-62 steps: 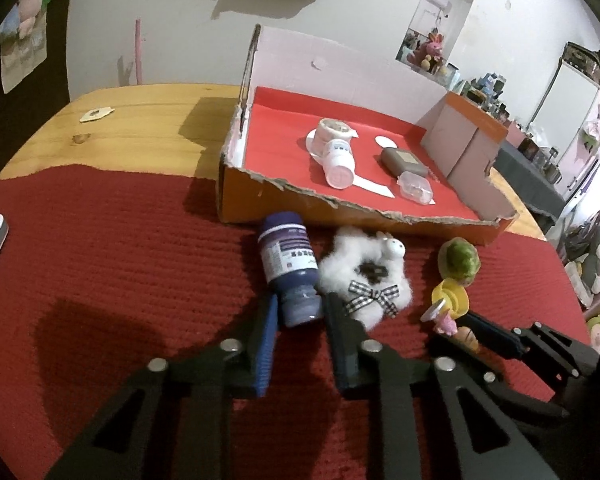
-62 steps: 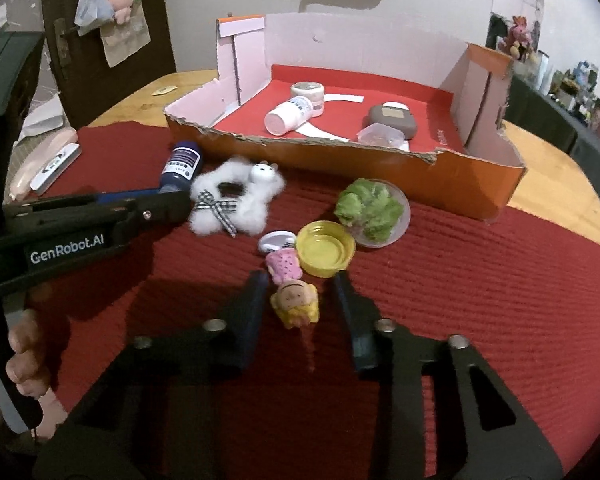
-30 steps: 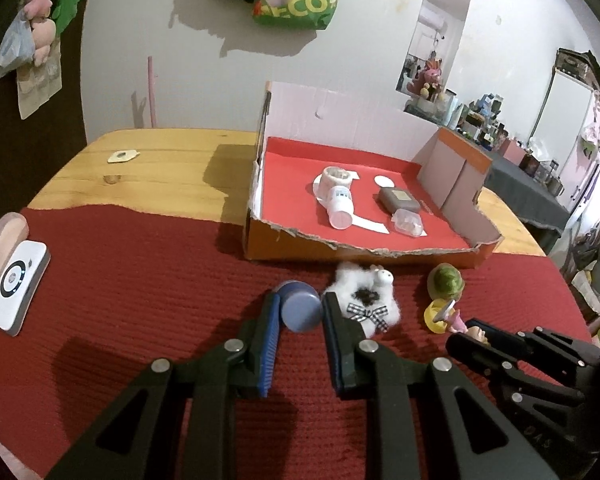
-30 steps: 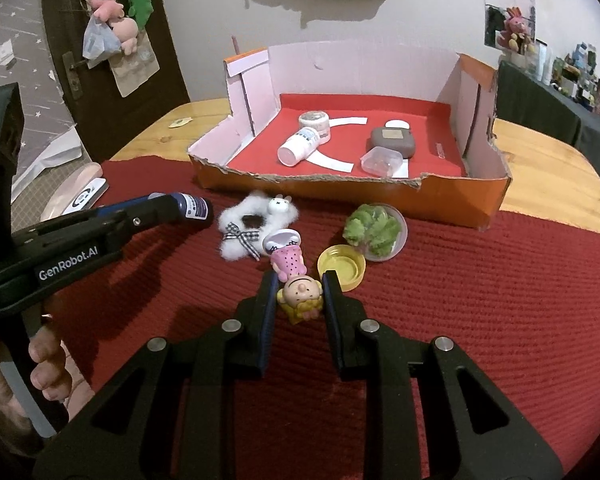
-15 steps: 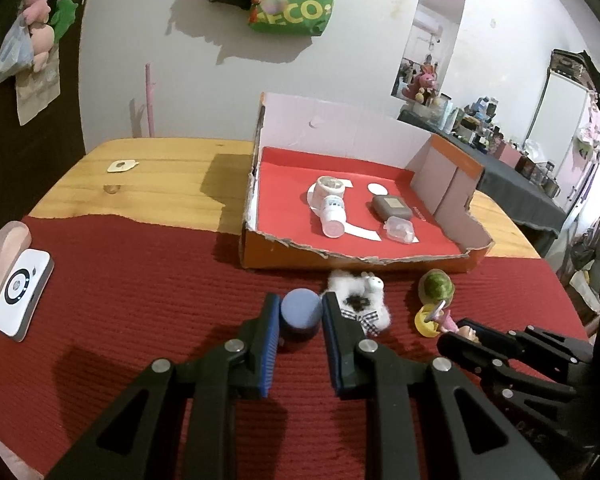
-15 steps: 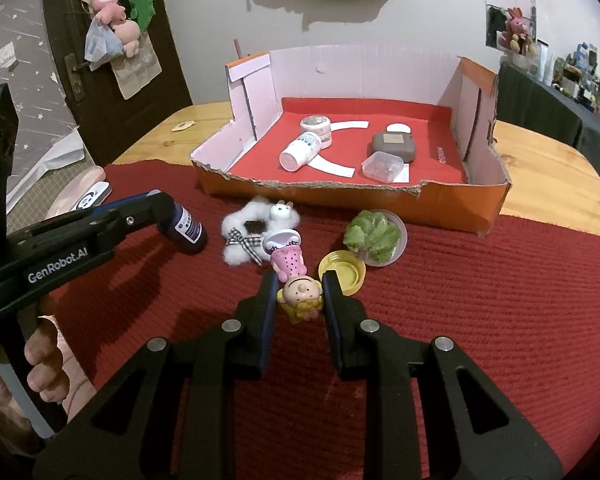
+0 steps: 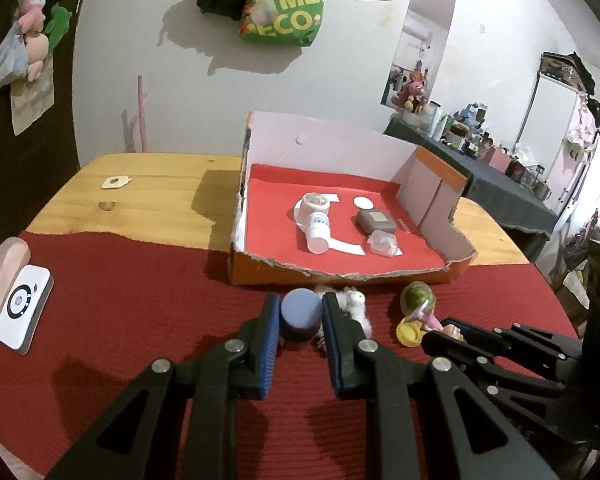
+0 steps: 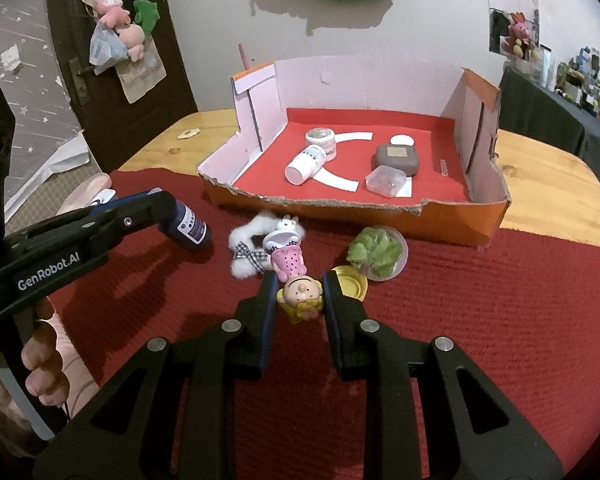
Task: Organize objects
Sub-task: 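Carry the navy bottle and pink doll with both grippers into the box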
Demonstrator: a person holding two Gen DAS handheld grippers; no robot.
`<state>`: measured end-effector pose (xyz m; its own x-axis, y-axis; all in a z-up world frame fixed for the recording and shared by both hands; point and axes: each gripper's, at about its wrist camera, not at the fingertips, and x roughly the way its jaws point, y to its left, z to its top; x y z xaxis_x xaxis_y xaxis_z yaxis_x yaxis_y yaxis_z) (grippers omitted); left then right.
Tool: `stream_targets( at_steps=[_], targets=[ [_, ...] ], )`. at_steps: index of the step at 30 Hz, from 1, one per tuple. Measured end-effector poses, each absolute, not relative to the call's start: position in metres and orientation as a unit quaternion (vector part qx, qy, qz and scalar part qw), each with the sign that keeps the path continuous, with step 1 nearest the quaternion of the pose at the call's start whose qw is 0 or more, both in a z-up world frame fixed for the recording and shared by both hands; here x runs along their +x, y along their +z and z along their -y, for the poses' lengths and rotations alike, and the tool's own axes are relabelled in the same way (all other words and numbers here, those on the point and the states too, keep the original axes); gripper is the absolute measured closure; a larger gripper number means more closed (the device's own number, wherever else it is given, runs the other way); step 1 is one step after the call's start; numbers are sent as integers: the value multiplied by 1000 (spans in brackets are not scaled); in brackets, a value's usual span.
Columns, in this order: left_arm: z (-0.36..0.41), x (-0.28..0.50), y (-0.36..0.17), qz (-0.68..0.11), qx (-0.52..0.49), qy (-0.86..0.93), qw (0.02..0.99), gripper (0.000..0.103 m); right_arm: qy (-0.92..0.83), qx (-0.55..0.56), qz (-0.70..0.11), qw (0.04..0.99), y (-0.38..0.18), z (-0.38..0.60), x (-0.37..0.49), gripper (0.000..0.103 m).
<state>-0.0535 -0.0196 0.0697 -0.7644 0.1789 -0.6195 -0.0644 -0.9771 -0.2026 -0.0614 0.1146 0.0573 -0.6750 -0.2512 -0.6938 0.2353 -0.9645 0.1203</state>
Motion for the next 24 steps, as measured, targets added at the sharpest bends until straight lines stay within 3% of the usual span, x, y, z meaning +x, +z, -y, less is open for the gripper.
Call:
stream_targets(
  at_steps=[24],
  targets=[
    [0, -84, 111, 72, -298, 946, 103, 81, -918, 373, -3, 135, 90, -132, -99, 82]
  ],
)
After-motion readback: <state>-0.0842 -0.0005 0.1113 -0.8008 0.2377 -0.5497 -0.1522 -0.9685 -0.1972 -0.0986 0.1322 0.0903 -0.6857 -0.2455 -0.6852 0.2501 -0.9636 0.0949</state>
